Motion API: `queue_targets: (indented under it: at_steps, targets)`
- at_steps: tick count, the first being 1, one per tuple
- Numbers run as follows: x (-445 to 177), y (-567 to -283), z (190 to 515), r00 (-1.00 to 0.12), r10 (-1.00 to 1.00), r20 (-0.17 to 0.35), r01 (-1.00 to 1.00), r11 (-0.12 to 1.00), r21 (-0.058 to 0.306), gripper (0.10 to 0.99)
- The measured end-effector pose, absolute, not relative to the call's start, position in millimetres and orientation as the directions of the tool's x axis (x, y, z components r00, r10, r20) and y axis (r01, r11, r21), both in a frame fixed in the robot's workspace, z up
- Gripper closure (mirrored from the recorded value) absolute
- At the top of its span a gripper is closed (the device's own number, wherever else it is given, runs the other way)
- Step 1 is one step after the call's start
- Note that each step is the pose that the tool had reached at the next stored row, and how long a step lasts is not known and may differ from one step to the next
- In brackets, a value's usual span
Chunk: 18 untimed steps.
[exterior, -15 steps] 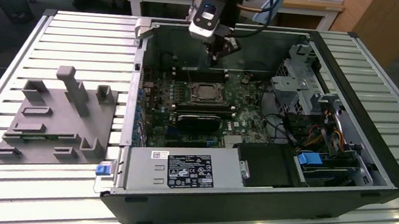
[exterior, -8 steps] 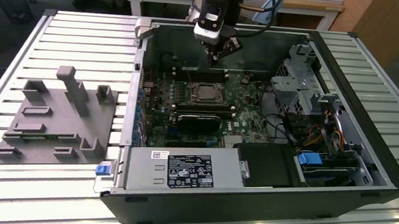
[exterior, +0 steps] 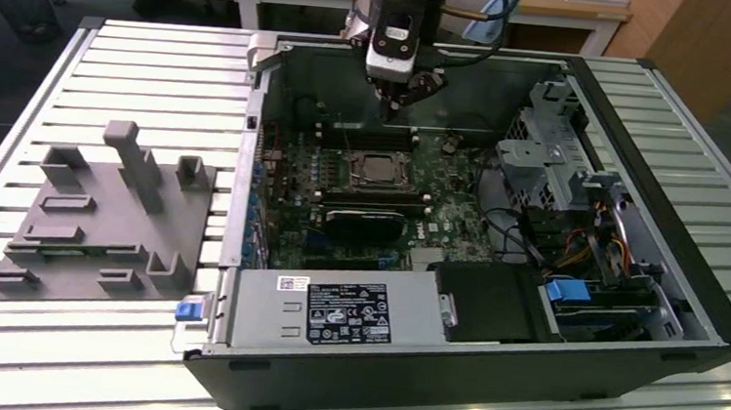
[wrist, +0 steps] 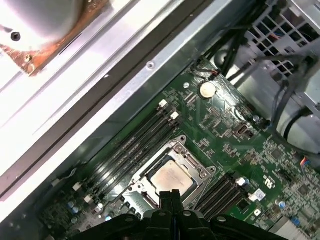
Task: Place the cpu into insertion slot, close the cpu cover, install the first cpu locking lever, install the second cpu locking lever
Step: 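Install the first cpu locking lever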
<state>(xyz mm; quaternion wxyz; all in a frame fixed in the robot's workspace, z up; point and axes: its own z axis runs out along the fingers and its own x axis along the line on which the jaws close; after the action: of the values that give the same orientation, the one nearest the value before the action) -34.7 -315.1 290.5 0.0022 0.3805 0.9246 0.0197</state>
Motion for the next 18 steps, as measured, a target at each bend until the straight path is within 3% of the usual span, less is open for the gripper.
queue_targets:
  at_steps: [18]
  targets:
    - [-34.7, -315.2, 290.5, -0.882, 0.472, 0.011, 0.472, 0.881, 0.038, 0.980]
